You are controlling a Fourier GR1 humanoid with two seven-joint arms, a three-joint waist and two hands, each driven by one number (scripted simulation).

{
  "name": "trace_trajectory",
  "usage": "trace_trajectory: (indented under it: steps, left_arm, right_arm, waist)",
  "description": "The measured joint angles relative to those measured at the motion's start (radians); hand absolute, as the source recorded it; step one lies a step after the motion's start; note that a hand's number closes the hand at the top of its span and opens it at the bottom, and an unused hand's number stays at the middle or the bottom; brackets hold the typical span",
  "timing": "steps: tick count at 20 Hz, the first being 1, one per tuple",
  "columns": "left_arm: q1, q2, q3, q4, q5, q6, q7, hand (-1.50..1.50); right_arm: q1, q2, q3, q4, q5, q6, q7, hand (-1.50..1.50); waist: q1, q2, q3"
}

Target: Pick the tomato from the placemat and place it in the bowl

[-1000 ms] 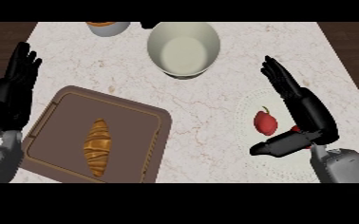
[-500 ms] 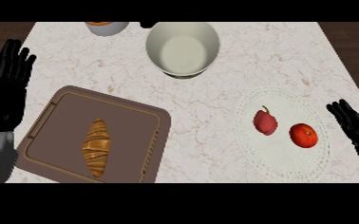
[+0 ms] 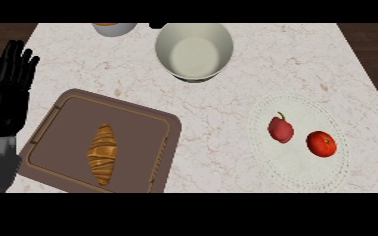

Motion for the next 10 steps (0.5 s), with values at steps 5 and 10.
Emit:
trace_trajectory:
  steps: [5, 10]
  left_arm:
    - [-0.011, -0.008, 0.004, 0.008, -0.002, -0.014, 0.003, 0.00]
    - [-0.010, -0.017, 0.017, 0.007, -0.011, -0.025, 0.009, 0.00]
  right_arm:
    - [0.052, -0.130, -0.070, 0.019, 0.050, 0.147, 0.011, -1.50]
    - [0.056, -0.161, -0.077, 0.042, 0.154, 0.239, -0.007, -1.50]
  waist:
    - [0.006, 0.001, 0.001]
    - [0.018, 0.002, 0.002]
